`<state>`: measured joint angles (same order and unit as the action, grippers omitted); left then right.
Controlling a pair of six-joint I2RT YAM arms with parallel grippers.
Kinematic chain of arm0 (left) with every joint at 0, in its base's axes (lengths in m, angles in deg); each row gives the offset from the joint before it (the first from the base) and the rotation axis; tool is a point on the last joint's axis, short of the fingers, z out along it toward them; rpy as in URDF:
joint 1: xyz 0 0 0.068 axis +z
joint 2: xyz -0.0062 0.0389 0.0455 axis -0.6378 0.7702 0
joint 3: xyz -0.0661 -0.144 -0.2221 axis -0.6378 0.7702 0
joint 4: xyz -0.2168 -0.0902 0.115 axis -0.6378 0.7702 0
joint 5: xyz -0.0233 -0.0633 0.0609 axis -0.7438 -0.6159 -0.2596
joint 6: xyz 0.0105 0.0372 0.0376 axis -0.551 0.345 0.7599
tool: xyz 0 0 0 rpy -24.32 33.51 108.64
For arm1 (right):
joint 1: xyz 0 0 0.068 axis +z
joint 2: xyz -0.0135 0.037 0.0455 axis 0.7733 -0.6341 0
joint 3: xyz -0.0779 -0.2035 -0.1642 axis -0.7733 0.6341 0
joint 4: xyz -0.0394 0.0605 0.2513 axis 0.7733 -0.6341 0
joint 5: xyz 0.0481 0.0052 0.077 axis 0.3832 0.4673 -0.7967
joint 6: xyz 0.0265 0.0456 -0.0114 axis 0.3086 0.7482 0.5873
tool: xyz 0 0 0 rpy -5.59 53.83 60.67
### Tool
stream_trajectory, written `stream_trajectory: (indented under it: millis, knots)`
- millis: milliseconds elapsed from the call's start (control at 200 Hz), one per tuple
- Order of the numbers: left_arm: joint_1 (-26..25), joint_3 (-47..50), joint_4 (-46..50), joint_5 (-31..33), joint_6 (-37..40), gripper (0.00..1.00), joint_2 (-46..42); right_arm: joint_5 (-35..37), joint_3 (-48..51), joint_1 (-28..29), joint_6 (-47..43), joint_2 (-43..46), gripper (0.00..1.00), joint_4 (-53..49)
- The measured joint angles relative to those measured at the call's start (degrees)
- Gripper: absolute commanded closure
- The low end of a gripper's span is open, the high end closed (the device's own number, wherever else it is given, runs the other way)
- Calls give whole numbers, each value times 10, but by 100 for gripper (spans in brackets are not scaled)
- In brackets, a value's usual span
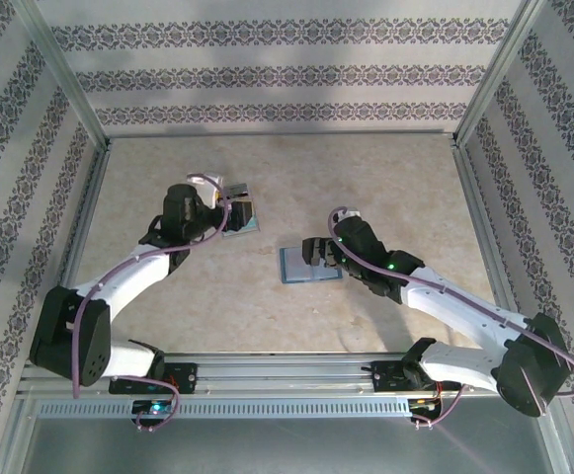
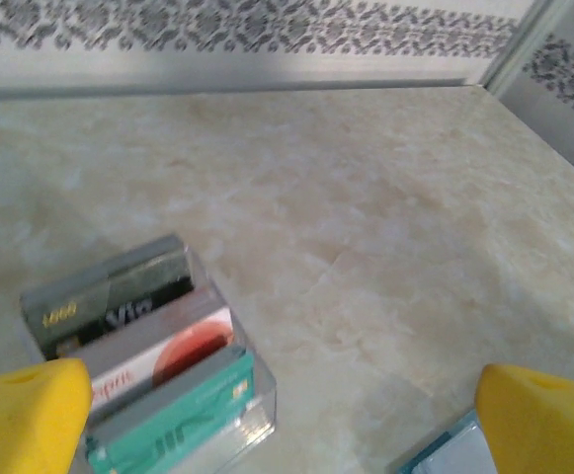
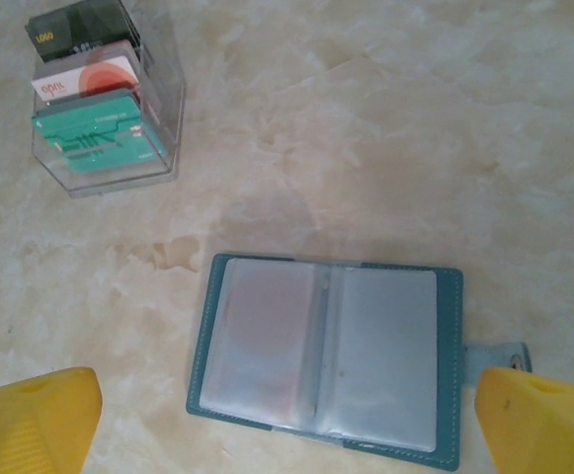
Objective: Take the credit cards out of the card holder
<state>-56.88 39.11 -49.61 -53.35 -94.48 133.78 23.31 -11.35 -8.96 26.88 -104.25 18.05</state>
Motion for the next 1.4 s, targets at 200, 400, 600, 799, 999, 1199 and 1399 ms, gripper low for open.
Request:
stream_trajectory:
  millis: [200,400,600,799,999,1199,1399]
  knots:
    - [-16,66,-8,57,-78,0,-55,20,-40,47,13,-54,16,-30]
    - [-16,121,-16,94,-137,1,-77,25,-101,73,19,-147,31,-62]
    - [-16,123,-17,106,-159,1,-78,26,-157,77,29,-245,37,-81]
    - [-16,123,-17,113,-164,1,-77,32,-181,77,33,-313,38,-103]
    - [-16,123,-18,115,-174,1,-75,32,-189,77,39,-352,38,-117]
    - [-16,123,-18,122,-175,1,-74,32,-190,76,45,-366,38,-120]
    - [-16,123,-18,125,-175,1,-73,31,-190,76,47,-372,34,-120]
